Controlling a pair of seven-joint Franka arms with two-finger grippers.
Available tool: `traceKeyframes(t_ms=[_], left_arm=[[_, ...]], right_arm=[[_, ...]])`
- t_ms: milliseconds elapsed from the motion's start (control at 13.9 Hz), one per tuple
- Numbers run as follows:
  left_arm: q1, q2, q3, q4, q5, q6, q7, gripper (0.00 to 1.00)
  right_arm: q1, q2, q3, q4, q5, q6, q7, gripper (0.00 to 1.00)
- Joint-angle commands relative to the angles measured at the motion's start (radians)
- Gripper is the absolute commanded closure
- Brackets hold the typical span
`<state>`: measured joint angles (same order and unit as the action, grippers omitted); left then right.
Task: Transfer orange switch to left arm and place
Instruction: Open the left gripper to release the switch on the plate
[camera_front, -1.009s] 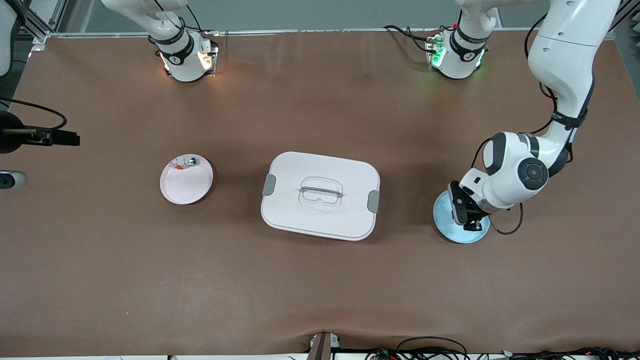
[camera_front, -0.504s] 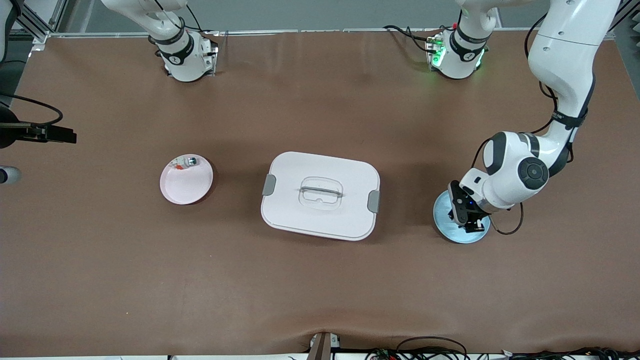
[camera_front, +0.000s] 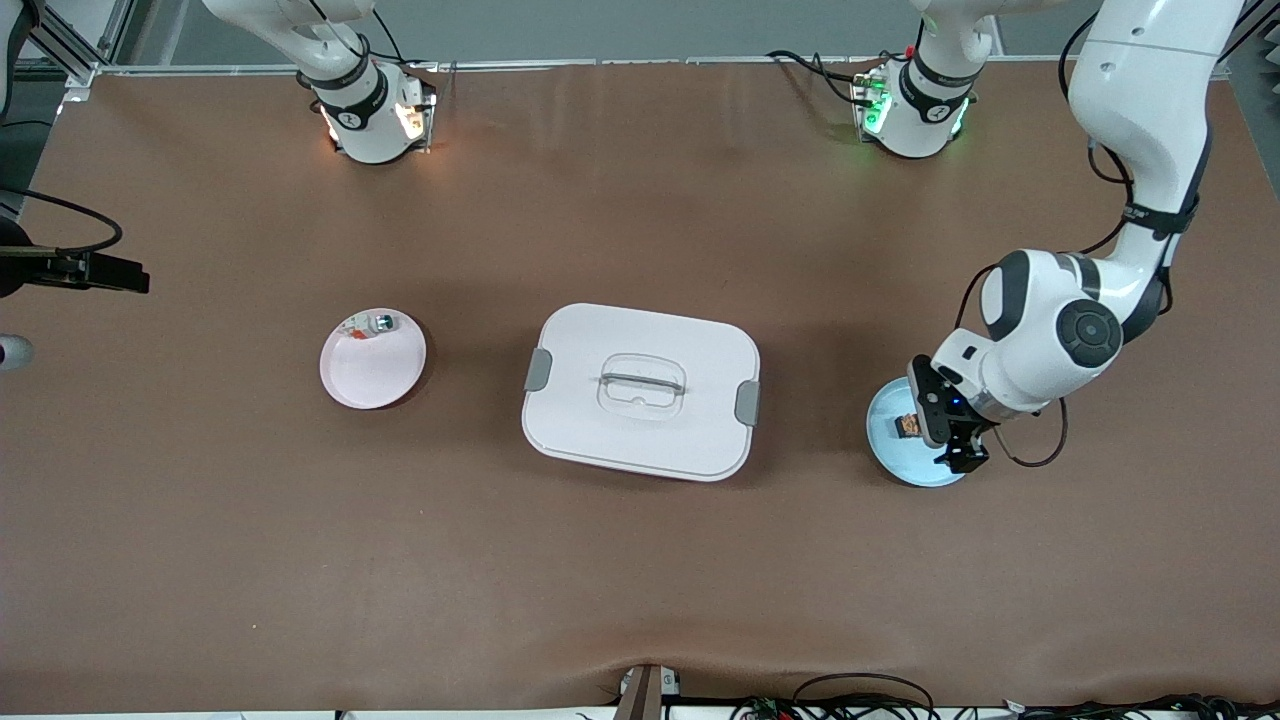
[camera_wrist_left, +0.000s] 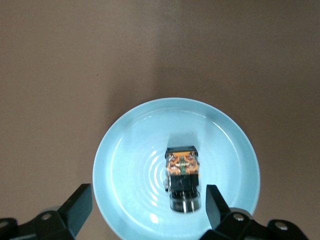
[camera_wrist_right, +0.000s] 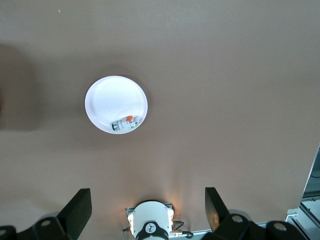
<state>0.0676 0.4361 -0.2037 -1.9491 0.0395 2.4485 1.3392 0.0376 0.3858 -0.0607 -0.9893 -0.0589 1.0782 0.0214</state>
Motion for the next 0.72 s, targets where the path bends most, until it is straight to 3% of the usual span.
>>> traceKeyframes(t_ms=[0, 288, 360, 648], left_arm=[[0.006, -0.068, -0.005, 0.038, 0.017, -0.145, -0.099, 0.0], [0.006, -0.131, -0.003, 0.125, 0.017, -0.327, -0.28, 0.0], [0.006, -0.14, -0.002, 0.162, 0.017, -0.383, -0.331, 0.0], [0.006, -0.19, 0.0, 0.263, 0.017, -0.589, -0.536, 0.0]], right_arm=[[-0.013, -0.019, 0.015, -0.014, 0.004, -0.001, 0.011, 0.0], [-0.021, -0.024, 0.016, -0.025, 0.017, -0.001, 0.012, 0.0], [-0.028, -0.053, 0.015, -0.069, 0.031, 0.02, 0.012, 0.0], [-0.035, -0.278, 0.015, -0.416, 0.077, 0.254, 0.012, 0.0]])
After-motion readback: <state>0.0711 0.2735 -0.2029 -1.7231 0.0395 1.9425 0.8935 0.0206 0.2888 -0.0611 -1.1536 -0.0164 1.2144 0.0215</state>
